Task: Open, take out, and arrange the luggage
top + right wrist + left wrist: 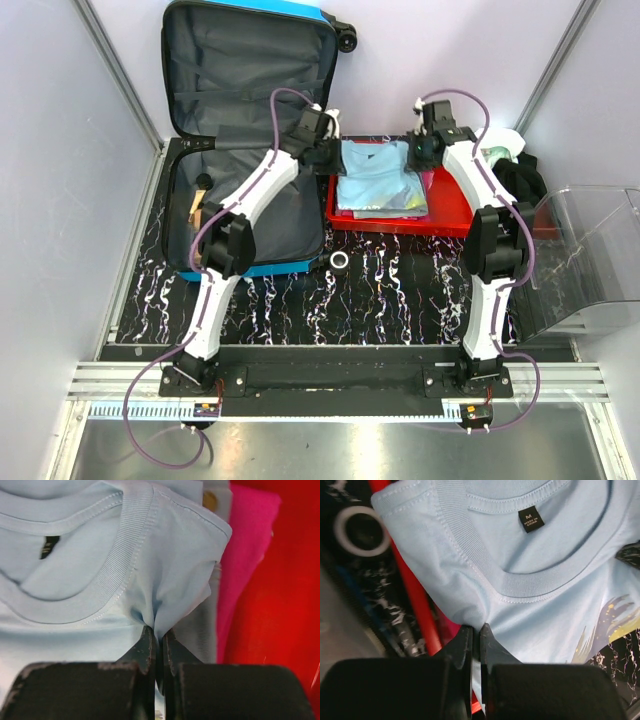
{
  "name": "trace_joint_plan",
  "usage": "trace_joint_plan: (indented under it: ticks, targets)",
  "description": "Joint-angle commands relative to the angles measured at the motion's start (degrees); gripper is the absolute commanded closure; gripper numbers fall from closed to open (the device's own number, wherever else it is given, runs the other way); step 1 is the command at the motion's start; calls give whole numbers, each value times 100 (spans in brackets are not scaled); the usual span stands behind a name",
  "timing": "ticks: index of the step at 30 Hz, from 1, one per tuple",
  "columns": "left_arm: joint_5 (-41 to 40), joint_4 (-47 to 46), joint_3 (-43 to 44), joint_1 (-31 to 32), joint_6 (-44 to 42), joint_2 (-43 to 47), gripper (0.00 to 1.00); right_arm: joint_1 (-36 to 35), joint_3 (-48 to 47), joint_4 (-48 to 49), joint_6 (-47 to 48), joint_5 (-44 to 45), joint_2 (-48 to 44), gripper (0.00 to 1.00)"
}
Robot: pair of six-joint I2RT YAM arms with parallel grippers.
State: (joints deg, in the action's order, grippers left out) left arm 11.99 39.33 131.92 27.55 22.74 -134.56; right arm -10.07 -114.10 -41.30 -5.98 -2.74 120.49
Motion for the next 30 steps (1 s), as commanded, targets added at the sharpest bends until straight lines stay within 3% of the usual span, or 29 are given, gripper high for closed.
trace_joint_plan:
  ticks: [1,9,10,11,12,14,15,16,19,24,30]
  targets:
    - [-319,-496,493,136,29,-140,100,250,414,623,193,-51,-438,100]
    - [-828,-672,563,251,-182,-386,100,409,240,658,150,-33,-96,100]
    - [-882,-664,554,242,-217,-387,100,400,222,649,150,-25,-69,96]
    - [-926,-638,537,242,-252,-387,100,400,222,597,158,-16,-52,78]
    - [-970,-629,424,233,-322,-352,100,400,231,588,167,19,-52,67]
    - [-944,-672,326,233,-384,-317,99,435,231,553,167,203,-8,50]
    - [-874,-699,265,233,-428,-308,92,461,152,492,158,247,10,48]
    - [-804,-725,256,233,-446,-316,71,479,99,430,132,387,53,46]
    - [-663,-743,273,233,-481,-290,55,593,-173,228,88,748,106,44]
    - [-698,-524,299,102,-516,-53,54,602,-1041,-202,176,1092,133,45]
    - [-391,-330,344,31,-692,237,54,313,-1246,-265,211,495,124,57]
